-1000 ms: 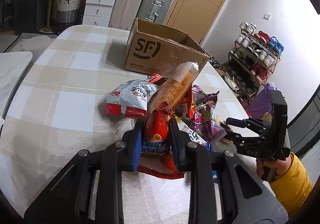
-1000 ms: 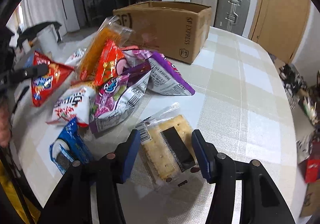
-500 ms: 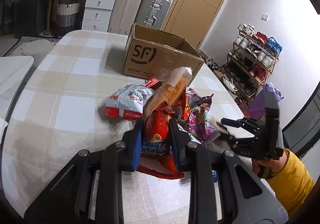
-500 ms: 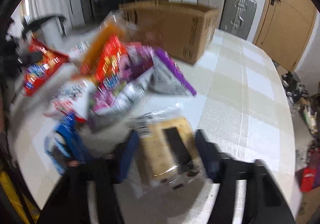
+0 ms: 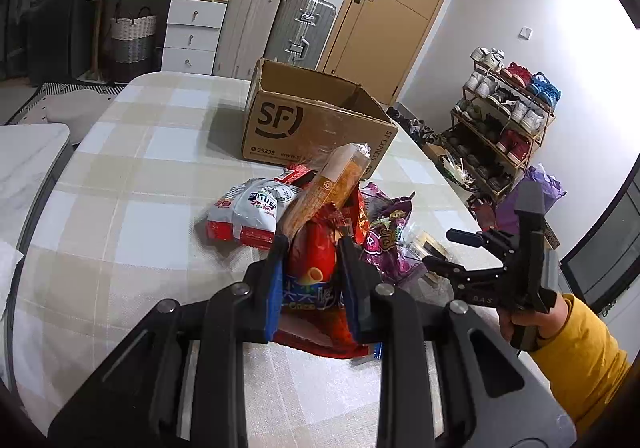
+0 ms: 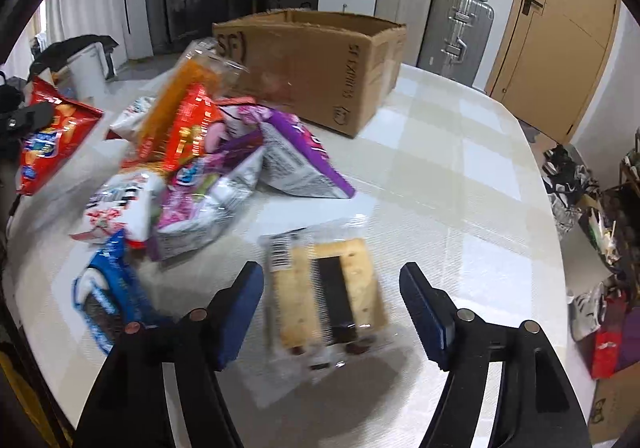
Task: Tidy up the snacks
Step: 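Carry the red chip bag and cracker pack into the cardboard box with both tools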
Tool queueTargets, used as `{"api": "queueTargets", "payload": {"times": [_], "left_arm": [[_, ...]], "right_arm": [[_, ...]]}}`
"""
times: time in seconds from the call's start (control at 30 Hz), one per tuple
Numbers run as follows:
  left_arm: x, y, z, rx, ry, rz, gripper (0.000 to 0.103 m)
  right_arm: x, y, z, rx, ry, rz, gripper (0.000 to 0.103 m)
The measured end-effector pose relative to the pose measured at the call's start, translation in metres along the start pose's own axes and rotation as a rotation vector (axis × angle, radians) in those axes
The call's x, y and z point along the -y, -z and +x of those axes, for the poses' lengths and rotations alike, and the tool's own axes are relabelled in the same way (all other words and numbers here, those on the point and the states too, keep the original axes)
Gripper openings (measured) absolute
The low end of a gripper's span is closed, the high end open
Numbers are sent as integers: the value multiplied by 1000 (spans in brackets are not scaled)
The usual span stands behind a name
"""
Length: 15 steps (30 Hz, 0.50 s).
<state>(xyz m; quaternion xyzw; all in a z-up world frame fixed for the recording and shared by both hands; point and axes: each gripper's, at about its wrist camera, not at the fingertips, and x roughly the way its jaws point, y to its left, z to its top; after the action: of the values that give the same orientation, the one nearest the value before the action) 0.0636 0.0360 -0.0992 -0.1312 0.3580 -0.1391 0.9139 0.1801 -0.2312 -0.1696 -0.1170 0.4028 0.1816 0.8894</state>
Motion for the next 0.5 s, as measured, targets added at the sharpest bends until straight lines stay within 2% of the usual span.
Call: {"api": "queueTargets", "payload": {"times": [0.13, 0.2, 0.27, 0.33, 0.5], "left_arm": [[1, 0, -1, -1, -1, -2, 22], [0, -1, -1, -2, -3, -3, 22], [1, -2, -2, -4, -3, -4, 22], [0, -2, -1, -3, -3, -2, 22], [2, -4, -5, 7, -2, 11, 22]], "right_arm": [[2, 0, 19, -65, -49, -15, 74], [4, -1, 24, -61, -68, -10, 74], [8, -2, 26, -58, -98, 11, 70], [8, -1, 24, -51, -90, 17, 59], [8, 3, 15, -32, -104, 58, 59]]}}
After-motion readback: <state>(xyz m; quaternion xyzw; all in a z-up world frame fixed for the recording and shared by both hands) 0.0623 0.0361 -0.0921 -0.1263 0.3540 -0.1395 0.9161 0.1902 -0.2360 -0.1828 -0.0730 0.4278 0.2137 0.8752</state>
